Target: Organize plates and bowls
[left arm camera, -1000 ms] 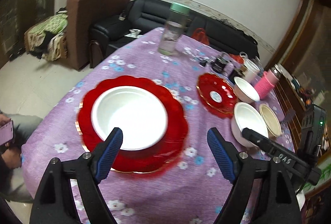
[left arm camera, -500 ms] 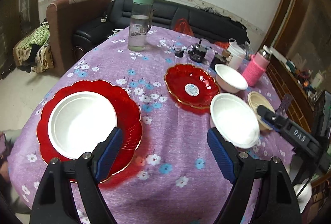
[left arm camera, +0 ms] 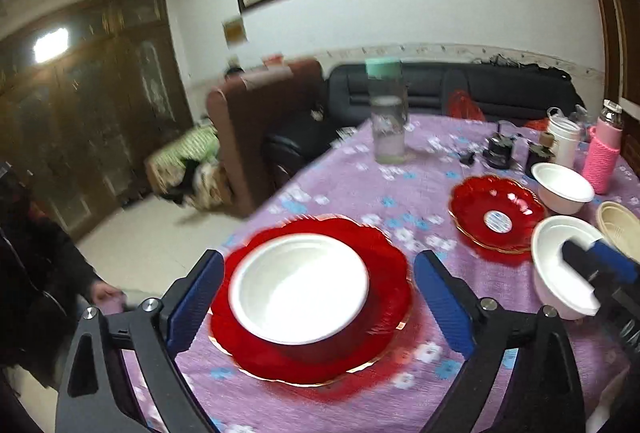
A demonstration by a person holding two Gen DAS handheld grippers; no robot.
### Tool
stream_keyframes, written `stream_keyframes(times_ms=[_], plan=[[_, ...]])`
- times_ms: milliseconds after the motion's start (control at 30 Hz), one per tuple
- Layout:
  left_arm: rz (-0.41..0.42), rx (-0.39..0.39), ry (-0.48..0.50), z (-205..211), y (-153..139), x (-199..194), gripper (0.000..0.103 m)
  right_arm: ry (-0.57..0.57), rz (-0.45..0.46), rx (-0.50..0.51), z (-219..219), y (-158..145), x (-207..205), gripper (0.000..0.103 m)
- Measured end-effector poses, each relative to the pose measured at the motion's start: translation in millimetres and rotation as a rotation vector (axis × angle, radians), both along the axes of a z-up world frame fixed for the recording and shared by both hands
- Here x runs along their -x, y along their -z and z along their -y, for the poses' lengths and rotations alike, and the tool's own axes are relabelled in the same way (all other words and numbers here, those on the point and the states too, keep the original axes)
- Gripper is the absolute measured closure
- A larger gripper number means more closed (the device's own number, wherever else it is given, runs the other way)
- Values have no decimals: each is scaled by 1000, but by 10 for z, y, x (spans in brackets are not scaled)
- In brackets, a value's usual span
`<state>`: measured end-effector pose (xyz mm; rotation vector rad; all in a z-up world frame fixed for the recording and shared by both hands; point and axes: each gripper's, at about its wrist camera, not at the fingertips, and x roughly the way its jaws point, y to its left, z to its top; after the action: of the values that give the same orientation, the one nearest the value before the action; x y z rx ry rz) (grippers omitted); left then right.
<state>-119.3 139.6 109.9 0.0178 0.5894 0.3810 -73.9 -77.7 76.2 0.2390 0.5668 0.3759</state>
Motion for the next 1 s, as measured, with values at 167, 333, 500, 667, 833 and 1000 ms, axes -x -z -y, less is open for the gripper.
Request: stream_keyframes(times_ms=[167,333,500,667,833,1000], plan=[[-95,224,230,254,111,-99,8,87,-65,-66,356,96,-116,22],[-11,214,320,466,48,152,9,10,-1,-3,176,33,-31,41],[20,266,291,298,-58,217,9,104,-11,35,245,134,-81,41],[30,268,280,298,-66,367,9,164,5,72,286,158,-36,41],[1,284,273,280,-24,375,9,203,23,110,285,158,-18,37],[-28,296,274,290,48,370,9,216,-10,126,294,215,-69,33]])
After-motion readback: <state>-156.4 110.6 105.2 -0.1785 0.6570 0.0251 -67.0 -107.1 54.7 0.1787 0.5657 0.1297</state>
